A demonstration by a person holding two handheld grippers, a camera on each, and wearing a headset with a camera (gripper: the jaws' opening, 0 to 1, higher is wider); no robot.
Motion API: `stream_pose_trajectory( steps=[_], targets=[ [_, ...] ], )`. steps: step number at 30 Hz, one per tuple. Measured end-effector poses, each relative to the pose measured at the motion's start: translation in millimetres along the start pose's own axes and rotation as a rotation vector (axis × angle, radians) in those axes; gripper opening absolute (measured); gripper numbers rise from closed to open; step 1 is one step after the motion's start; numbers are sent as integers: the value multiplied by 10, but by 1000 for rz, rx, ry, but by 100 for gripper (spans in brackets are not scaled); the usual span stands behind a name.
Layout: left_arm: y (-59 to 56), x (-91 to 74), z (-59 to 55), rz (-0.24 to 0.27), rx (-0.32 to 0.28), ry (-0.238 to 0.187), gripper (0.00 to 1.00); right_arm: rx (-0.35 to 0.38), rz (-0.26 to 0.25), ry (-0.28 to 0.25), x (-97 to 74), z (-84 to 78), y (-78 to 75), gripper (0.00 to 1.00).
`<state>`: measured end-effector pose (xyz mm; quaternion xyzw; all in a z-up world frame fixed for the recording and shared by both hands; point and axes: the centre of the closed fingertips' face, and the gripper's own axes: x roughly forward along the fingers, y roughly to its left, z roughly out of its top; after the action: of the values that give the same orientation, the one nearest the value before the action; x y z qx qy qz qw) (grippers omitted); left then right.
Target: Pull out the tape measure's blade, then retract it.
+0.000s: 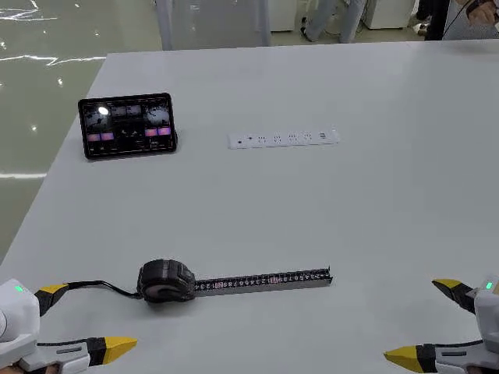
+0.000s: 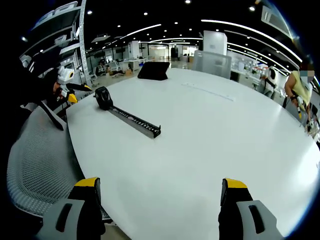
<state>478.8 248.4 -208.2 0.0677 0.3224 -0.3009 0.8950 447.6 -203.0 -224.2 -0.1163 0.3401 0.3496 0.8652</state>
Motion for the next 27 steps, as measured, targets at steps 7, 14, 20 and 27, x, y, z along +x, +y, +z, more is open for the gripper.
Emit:
stream_pose_trajectory(
  steps=[7, 14, 20, 27],
  targets=[
    [-53, 6, -20, -18, 7, 12, 99, -14, 3, 17, -24, -61, -24, 99],
    [-34, -1, 26, -4, 17, 15, 99, -11, -4, 21, -49, -77, -39, 99],
    [-87, 27, 52, -4, -1, 25, 99, -22, -8, 21, -74, -39, -110, 99],
    [-124, 67, 121, 3, -23, 9, 99, -56, 33, 45, -102, 55, -74, 99]
  ],
)
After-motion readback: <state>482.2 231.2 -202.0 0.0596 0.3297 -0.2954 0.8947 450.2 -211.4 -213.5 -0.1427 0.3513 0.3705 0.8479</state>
